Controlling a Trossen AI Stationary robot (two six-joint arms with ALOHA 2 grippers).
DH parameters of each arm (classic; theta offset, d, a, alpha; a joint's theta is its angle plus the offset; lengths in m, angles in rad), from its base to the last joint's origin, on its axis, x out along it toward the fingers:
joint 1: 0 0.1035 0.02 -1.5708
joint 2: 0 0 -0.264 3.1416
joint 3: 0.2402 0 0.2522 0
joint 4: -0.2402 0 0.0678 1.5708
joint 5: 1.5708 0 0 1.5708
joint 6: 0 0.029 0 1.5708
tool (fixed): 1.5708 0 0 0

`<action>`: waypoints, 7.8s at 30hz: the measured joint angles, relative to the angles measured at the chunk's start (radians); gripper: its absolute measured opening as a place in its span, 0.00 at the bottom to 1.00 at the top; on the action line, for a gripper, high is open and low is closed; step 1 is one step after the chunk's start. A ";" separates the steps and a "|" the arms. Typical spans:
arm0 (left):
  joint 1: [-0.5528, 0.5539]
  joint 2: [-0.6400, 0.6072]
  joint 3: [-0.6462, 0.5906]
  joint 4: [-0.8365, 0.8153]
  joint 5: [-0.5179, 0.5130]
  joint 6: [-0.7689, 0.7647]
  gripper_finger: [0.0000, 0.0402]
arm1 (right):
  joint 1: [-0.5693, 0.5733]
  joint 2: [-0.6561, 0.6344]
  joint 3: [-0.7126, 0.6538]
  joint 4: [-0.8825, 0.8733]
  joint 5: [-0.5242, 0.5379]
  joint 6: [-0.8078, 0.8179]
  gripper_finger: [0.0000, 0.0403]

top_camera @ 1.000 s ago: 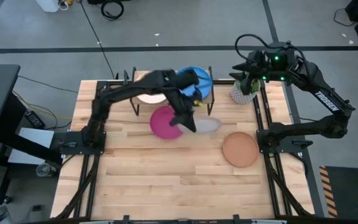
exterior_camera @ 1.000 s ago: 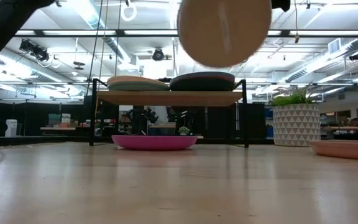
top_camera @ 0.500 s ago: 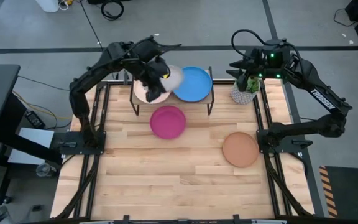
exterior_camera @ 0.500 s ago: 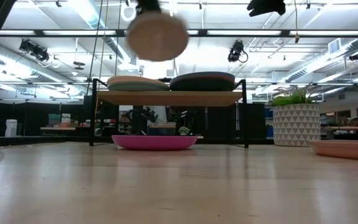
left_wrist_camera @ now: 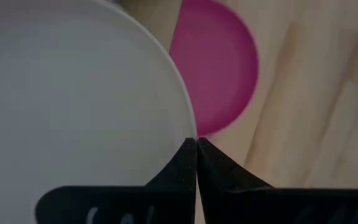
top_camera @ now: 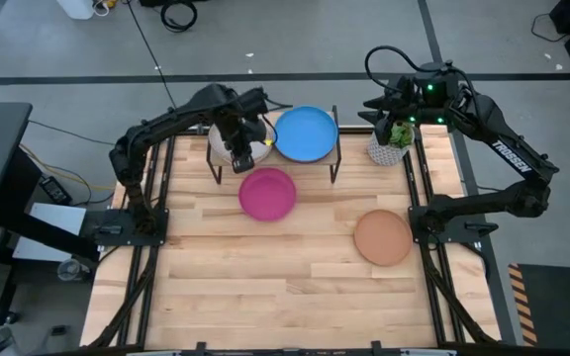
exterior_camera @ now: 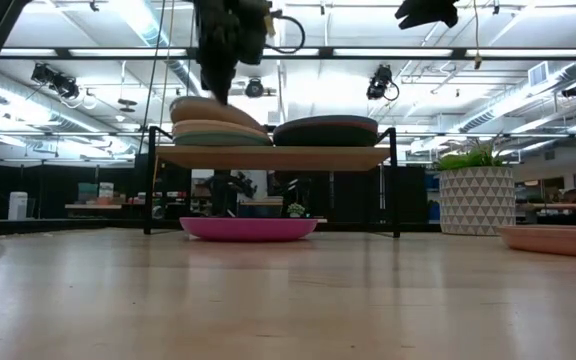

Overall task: Place and stack plates onto a shelf
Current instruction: Stack the gray plate on the light orange plate on the shelf, then stack the pink plate on the light blue plate on the shelf, then stack the brown plate on the gray plate on the shelf

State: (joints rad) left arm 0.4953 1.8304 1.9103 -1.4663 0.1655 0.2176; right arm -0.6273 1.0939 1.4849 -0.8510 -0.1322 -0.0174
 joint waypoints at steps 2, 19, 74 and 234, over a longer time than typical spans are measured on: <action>0.000 -0.013 -0.031 0.035 -0.021 -0.001 0.01 | 0.000 0.000 0.000 -0.001 0.000 0.000 0.42; 0.008 -0.041 -0.046 0.131 -0.053 -0.082 0.27 | -0.001 0.000 0.000 -0.003 0.000 0.008 0.42; -0.510 -0.015 -0.807 1.095 -0.333 -0.363 0.33 | 0.032 0.000 0.000 -0.094 -0.082 0.014 0.42; -0.841 -0.395 -0.631 1.104 -0.519 0.210 0.57 | 0.352 0.560 -0.248 -0.328 -0.689 0.152 0.05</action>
State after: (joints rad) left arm -0.3454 1.4354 1.2793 -0.3628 -0.3532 0.4277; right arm -0.2752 1.6539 1.2367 -1.1793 -0.8215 0.1346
